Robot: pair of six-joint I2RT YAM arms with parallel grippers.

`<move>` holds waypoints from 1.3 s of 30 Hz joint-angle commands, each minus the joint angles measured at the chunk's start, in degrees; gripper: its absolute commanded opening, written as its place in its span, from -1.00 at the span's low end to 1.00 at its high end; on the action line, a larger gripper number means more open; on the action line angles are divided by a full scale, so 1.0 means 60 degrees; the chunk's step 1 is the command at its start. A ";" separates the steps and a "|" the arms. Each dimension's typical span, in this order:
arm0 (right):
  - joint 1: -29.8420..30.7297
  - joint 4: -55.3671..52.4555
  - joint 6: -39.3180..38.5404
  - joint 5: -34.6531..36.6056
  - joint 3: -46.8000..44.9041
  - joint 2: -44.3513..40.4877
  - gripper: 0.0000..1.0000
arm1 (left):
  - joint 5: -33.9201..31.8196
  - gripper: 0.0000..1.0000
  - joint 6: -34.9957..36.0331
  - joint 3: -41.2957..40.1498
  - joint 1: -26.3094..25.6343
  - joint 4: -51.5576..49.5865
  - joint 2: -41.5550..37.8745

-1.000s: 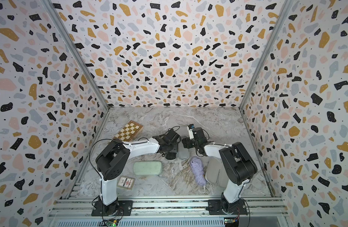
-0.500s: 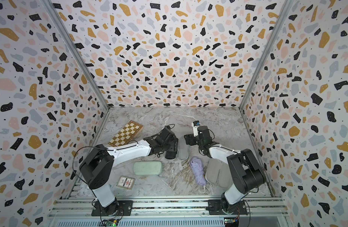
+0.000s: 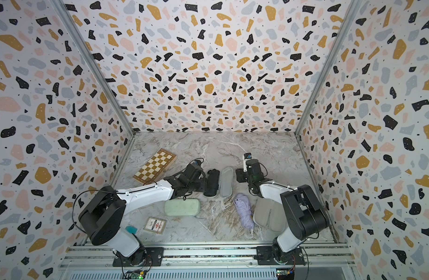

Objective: Put umbrellas into zippered umbrella sleeves
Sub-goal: Close the umbrella sleeve at the center of the board.

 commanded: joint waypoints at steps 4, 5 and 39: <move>0.0388 0.0347 -0.0213 -0.0600 0.0151 0.0019 0.34 | 0.0401 -0.07 -0.0028 -0.0746 0.0516 0.1133 -0.0135; 0.0473 0.0388 -0.0224 -0.0558 0.0173 0.0047 0.36 | 0.0505 -0.08 0.0005 -0.0750 0.0562 0.1231 -0.0065; 0.2033 0.0695 0.0090 -0.0711 0.1545 0.2201 0.82 | 0.3543 0.25 -0.0074 0.0184 0.1678 0.2513 0.2145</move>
